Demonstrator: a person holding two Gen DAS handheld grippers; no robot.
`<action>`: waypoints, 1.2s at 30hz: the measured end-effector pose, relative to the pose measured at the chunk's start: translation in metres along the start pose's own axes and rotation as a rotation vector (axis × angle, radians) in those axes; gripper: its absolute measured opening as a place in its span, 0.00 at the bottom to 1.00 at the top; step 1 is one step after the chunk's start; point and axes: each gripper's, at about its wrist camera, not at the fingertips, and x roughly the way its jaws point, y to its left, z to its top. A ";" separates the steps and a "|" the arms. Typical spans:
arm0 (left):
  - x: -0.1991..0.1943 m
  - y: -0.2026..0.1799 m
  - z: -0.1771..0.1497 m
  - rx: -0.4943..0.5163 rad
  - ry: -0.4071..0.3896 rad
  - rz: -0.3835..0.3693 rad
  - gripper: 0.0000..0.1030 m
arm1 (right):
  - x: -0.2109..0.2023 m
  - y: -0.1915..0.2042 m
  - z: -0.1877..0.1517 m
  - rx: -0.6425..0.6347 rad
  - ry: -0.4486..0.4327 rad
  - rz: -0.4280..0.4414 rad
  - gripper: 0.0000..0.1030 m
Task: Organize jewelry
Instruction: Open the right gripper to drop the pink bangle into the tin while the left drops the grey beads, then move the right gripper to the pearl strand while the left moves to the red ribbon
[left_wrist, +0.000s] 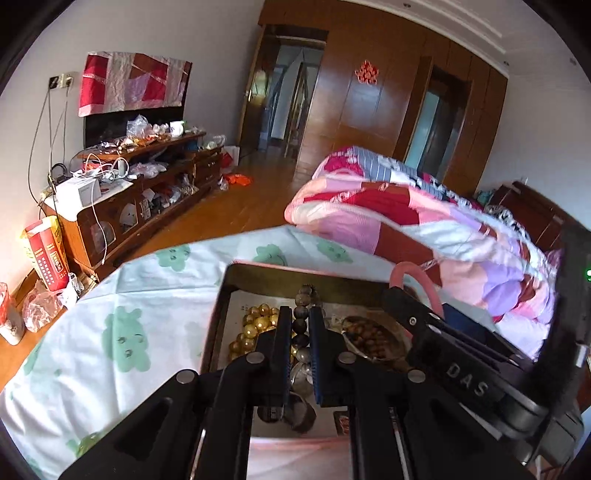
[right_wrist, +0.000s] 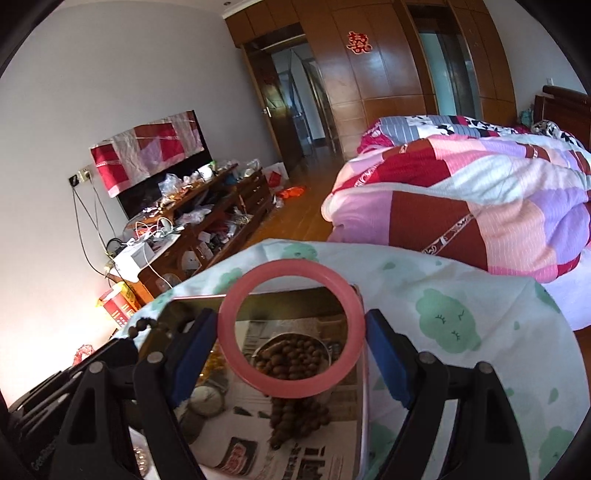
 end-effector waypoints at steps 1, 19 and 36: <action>0.004 -0.001 -0.001 0.007 0.009 0.006 0.08 | 0.003 0.000 -0.002 -0.007 0.006 -0.006 0.81; 0.034 -0.001 -0.008 0.050 0.096 0.138 0.08 | 0.009 0.009 -0.003 -0.107 0.012 -0.036 0.82; -0.016 -0.024 -0.004 0.139 0.001 0.316 0.71 | -0.021 0.000 -0.002 -0.041 -0.127 0.011 0.93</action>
